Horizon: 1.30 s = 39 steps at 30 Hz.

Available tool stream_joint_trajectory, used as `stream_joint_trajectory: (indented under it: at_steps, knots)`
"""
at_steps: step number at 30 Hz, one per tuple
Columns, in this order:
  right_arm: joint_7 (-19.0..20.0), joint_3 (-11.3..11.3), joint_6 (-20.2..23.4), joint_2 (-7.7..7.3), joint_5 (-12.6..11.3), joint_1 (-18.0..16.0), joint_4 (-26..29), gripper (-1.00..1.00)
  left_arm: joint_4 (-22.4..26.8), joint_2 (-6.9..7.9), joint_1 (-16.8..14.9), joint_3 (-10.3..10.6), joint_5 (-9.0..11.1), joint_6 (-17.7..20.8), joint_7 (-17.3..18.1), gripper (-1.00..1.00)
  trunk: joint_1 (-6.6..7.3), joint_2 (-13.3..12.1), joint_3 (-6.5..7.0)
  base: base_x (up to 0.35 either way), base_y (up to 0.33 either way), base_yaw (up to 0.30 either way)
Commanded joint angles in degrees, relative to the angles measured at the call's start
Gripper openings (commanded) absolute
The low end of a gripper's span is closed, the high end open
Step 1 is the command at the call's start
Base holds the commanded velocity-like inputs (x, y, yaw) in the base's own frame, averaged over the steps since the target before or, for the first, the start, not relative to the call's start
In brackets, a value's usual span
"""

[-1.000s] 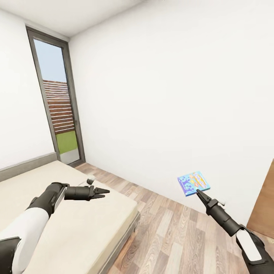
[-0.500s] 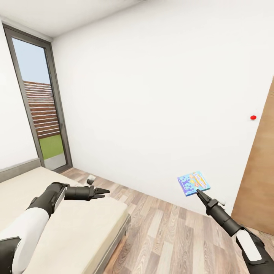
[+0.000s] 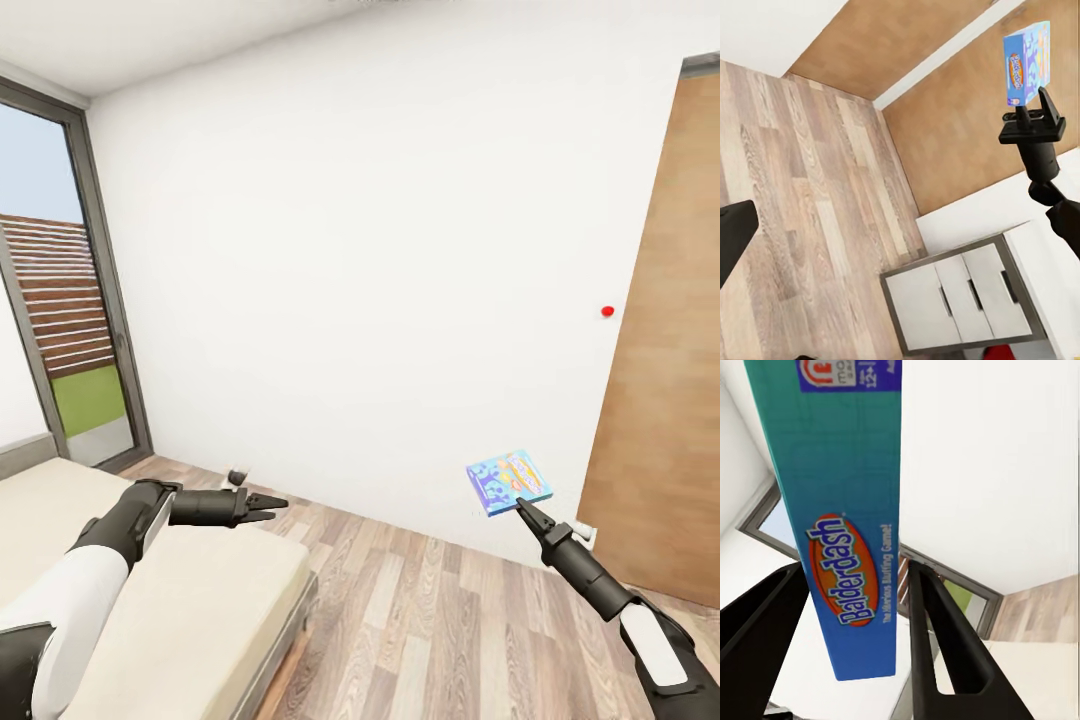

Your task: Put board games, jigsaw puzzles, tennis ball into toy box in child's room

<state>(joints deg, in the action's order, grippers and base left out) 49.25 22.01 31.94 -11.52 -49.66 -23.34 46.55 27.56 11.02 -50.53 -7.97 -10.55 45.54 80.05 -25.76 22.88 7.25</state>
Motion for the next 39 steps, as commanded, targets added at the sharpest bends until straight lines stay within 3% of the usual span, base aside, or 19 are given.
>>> stream_joint_trajectory:
  at_steps: [1,24,32,39]
  knots:
    - [0.1,0.1,0.4,0.01,-0.3,0.0,-0.1,-1.0,0.0,-0.04,0.0,-0.3,-0.6,0.6,0.5,1.0,-0.02,0.0,0.04,0.0,0.0,-0.217]
    - [-0.2,0.1,0.9,-0.12,-0.4,-0.1,0.3,-1.0,0.1,0.1,0.0,-0.3,-0.3,0.4,1.2,1.0,-0.02,0.0,0.16,0.0,0.0,-0.194]
    - [-2.2,1.8,9.6,-1.19,0.1,-0.1,6.0,-1.0,1.7,1.35,0.0,-0.6,-0.1,0.8,3.5,1.0,-0.02,0.0,-0.04,0.0,0.0,-0.266]
    - [-13.2,4.2,18.7,-0.69,0.2,0.3,21.2,-1.0,2.1,1.71,0.0,-0.7,0.0,1.0,5.3,1.0,-0.02,0.0,-0.22,0.0,0.0,-0.25]
